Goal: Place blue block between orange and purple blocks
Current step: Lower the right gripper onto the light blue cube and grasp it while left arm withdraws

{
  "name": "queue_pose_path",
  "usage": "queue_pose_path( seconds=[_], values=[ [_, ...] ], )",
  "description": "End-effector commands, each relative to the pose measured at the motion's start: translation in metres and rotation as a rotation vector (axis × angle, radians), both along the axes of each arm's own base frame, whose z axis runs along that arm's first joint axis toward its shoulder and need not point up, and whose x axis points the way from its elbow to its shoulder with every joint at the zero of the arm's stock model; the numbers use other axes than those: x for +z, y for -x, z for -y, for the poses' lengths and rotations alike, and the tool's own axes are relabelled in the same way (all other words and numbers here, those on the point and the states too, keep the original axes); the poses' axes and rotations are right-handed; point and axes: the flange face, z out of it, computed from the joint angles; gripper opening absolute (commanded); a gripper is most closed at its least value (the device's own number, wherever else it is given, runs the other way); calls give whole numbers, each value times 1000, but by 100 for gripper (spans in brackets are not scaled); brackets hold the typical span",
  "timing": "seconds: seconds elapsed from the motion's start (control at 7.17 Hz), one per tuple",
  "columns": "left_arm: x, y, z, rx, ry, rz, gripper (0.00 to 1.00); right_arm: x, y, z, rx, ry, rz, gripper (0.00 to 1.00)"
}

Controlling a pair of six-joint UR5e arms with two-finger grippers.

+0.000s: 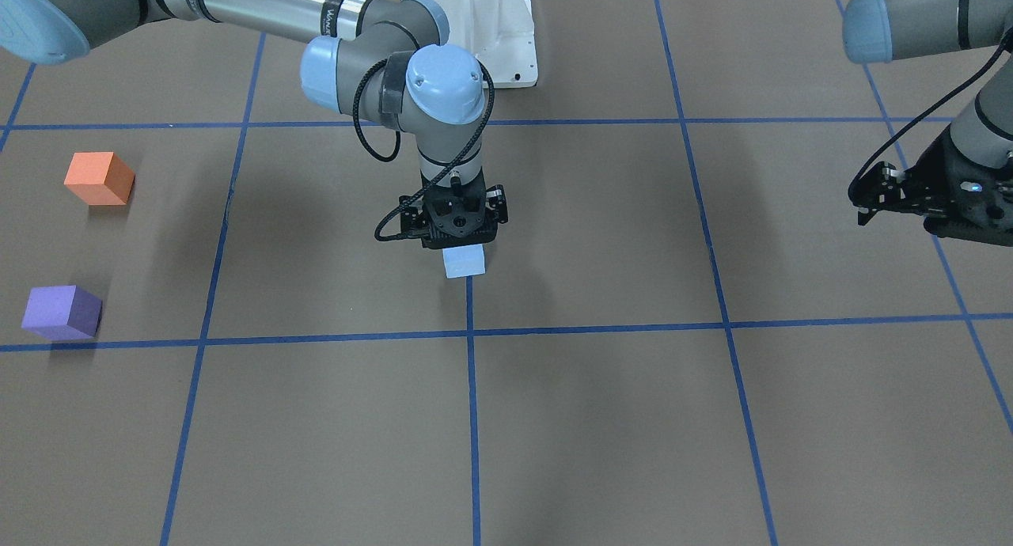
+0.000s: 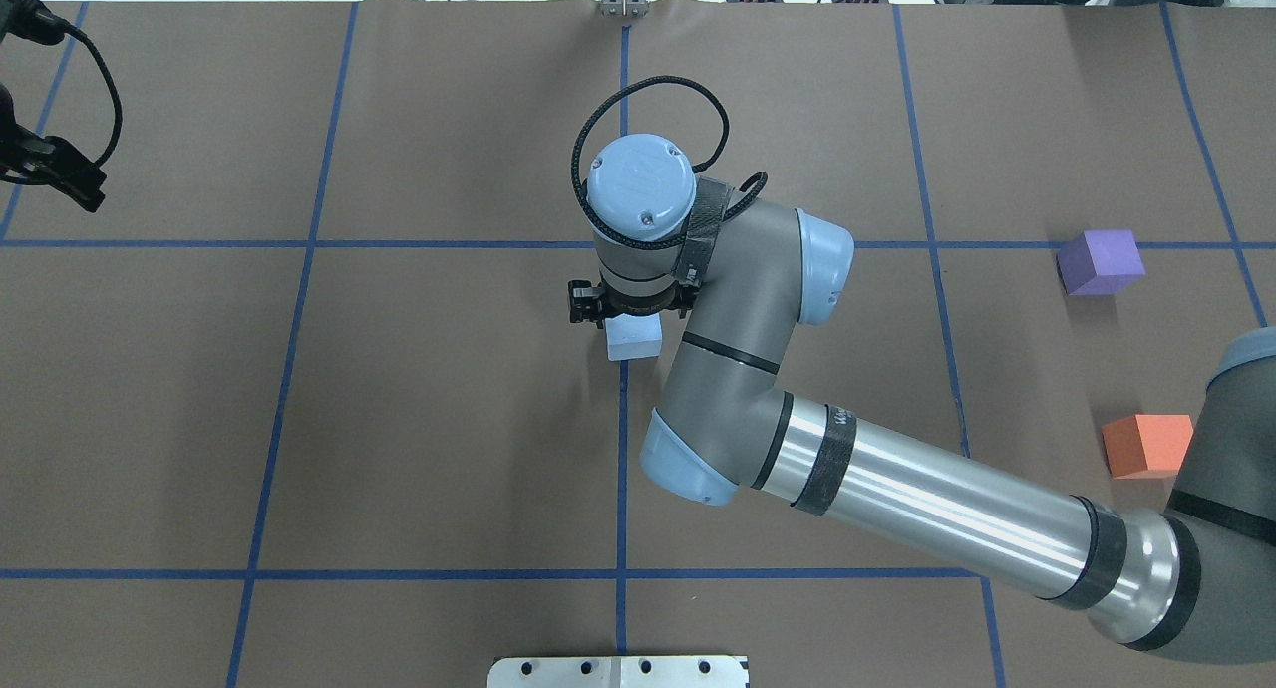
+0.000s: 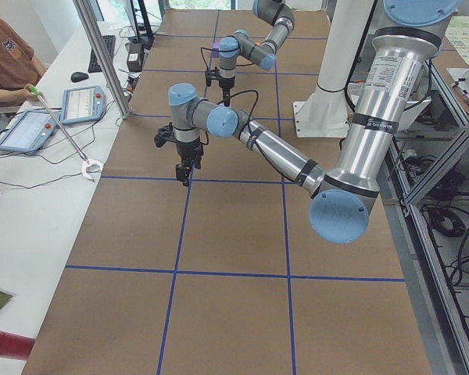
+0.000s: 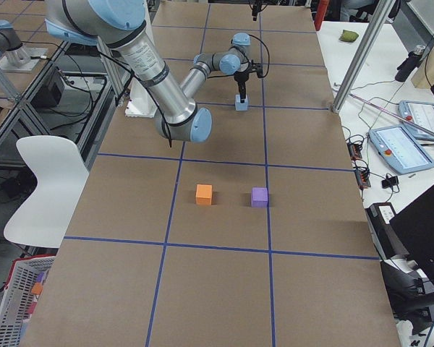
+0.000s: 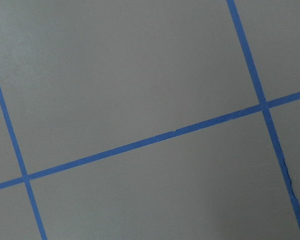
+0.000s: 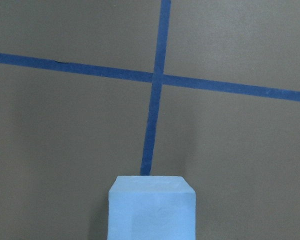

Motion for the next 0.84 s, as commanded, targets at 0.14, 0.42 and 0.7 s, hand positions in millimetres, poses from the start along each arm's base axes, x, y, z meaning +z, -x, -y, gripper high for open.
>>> queue_pose_path(
  seconds=[0.14, 0.42, 0.7],
  values=[
    [3, -1, 0, 1, 4, 3, 100, 20, 18, 0, -8, 3, 0, 100],
    [3, -1, 0, 1, 4, 3, 100, 23, 23, -6, -1, 22, -3, 78],
    [2, 0, 0, 0, 4, 1, 100, 19, 24, -5, 14, 32, 5, 0]
  ],
)
